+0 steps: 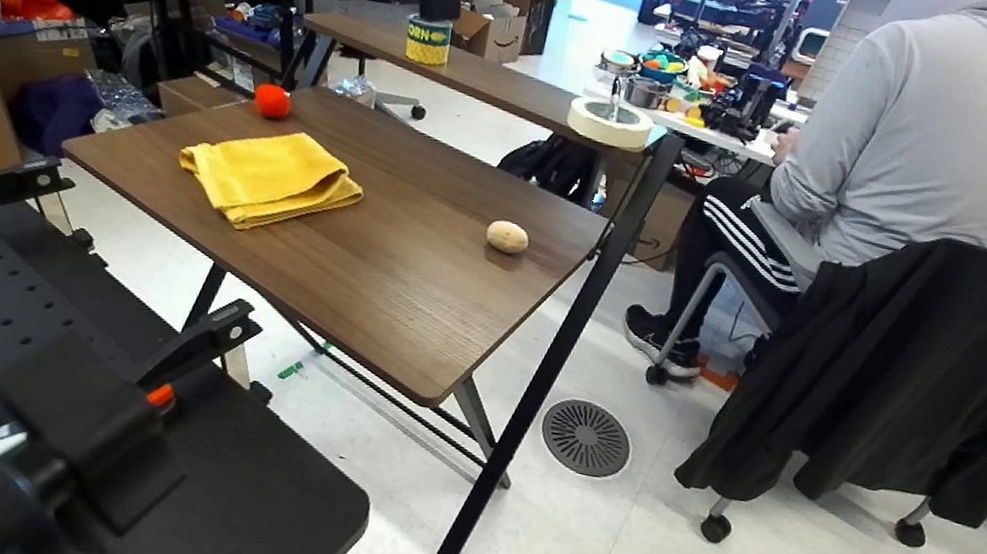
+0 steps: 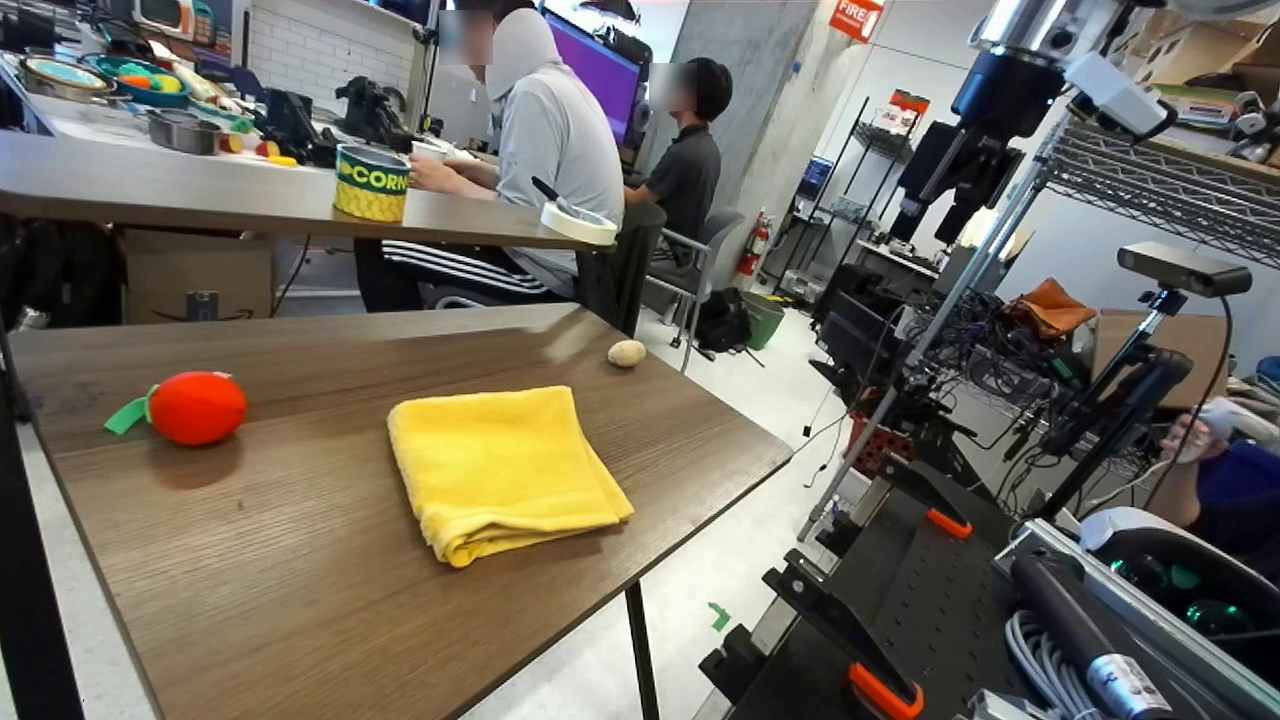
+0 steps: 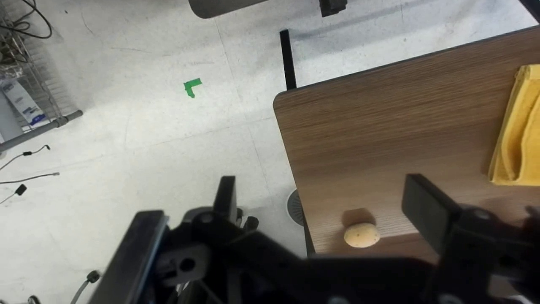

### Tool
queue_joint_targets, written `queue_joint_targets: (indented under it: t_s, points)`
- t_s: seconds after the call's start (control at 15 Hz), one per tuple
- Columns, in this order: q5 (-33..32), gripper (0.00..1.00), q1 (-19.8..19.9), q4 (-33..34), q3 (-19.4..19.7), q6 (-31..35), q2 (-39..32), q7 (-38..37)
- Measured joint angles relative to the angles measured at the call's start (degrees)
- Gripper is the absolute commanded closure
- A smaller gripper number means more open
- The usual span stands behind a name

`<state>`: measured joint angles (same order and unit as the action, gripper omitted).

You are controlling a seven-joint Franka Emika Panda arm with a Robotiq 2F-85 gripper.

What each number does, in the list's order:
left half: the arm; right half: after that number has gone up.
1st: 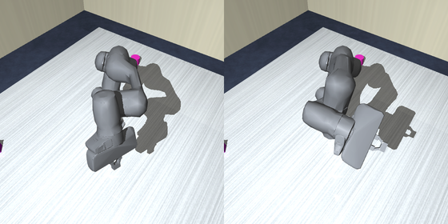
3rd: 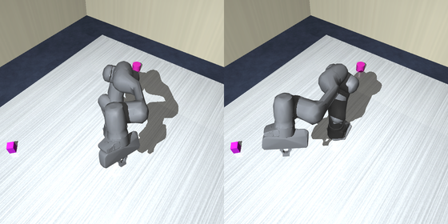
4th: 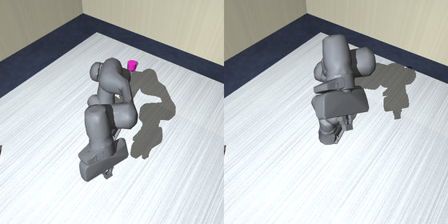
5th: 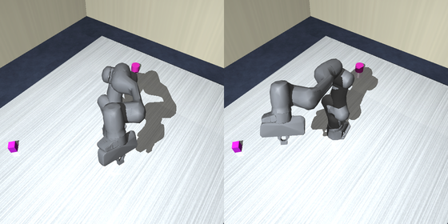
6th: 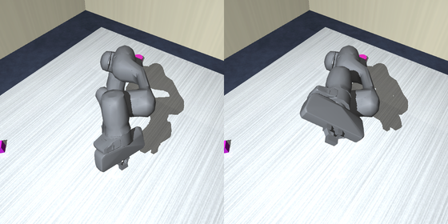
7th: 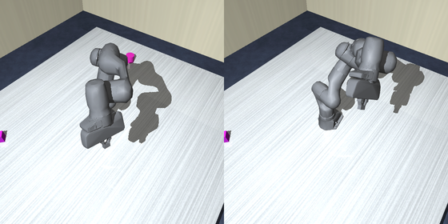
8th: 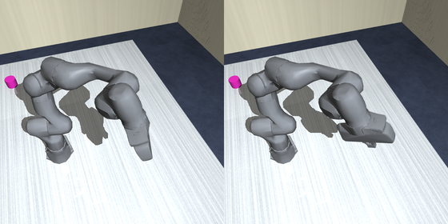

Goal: Move the round object to the left and use the towel to wipe the table

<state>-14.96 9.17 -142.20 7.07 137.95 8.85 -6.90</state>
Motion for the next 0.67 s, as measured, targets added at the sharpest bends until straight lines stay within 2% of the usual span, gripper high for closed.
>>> queue_joint_targets:
  t_s: [0.27, 0.4, 0.67]
  points:
    - [0.0, 0.0, 0.0, -0.1, -0.01, -0.01, 0.42, 0.0]
    - [2.66, 0.0, -0.2, 0.23, -0.04, 2.54, -0.78, -1.11]
    - [6.16, 0.0, -1.46, 7.71, -1.5, 3.57, -10.97, -8.66]
